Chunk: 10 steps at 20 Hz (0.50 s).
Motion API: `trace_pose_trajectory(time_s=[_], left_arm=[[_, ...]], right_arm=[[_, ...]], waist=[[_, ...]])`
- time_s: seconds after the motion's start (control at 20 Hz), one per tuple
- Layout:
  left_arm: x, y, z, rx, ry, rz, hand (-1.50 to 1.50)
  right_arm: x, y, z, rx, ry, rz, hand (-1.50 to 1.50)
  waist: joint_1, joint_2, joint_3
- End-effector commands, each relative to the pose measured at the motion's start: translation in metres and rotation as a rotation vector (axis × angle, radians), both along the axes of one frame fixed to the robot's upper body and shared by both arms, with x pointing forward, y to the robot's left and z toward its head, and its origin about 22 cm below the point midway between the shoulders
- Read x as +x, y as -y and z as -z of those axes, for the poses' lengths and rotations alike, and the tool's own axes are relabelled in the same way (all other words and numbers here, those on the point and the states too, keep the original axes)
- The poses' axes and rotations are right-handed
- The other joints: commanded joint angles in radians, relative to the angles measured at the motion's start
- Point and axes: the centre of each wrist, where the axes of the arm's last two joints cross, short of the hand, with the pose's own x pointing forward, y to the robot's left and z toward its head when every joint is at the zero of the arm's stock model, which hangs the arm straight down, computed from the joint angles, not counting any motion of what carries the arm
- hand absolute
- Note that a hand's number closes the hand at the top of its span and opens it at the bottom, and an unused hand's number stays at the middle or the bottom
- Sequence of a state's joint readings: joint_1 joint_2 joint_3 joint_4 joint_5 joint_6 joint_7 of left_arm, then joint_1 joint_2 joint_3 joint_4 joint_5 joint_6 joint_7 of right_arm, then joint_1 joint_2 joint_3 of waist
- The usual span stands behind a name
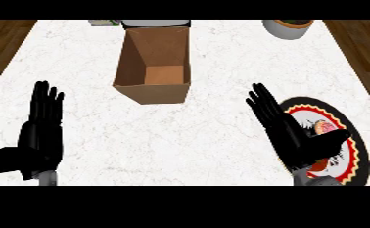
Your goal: Pick the cupcake from the plate and place it in the cardboard box
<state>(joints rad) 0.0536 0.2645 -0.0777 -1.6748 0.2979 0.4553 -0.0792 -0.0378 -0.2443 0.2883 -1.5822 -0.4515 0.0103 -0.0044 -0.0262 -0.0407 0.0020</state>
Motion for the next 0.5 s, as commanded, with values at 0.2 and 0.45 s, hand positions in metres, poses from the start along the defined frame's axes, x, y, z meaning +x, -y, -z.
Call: trace_pose_trajectory(time_s=[0.2, 0.45], left_arm=[[-0.005, -0.081, 0.003, 0.459, -0.221, -0.056, 0.0], [-0.008, -0.09, 0.011, 0.498, -0.311, -0.022, 0.0]], right_arm=[[0.004, 0.125, -0.038, -0.143, 0.171, 0.14, -1.5], [-0.014, 0.176, -0.047, -0.844, 0.226, -0.033, -1.5]], waist=[[-0.008, 0.047, 0.003], [-0.029, 0.057, 0.005]])
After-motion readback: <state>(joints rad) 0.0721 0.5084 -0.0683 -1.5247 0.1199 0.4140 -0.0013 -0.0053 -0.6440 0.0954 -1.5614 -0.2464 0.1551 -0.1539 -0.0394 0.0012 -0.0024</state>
